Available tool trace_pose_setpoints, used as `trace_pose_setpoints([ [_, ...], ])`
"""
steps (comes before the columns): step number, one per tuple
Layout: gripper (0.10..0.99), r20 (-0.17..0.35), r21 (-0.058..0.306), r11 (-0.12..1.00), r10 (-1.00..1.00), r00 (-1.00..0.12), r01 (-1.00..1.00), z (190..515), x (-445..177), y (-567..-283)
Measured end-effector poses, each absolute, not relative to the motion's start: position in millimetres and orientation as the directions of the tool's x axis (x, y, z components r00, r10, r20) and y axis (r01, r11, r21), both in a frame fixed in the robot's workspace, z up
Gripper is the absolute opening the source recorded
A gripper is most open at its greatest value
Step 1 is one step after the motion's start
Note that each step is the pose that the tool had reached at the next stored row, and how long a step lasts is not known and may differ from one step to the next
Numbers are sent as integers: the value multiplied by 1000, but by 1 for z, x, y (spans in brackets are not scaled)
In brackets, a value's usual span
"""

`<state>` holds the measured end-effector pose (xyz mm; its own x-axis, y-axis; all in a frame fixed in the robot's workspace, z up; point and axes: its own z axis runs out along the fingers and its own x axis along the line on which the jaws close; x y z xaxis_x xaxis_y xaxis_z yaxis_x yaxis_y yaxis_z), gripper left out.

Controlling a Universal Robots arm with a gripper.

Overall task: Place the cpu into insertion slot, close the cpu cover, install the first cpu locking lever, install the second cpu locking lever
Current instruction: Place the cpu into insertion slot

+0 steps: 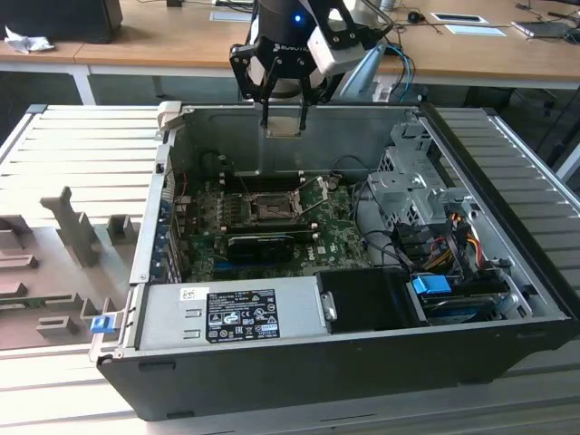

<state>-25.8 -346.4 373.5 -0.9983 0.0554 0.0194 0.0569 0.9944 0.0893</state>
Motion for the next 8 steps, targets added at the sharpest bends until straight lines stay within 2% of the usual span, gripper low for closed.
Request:
trace_pose_setpoints([
  [8, 529, 19, 89, 994, 65, -998, 66, 373, -26, -346],
])
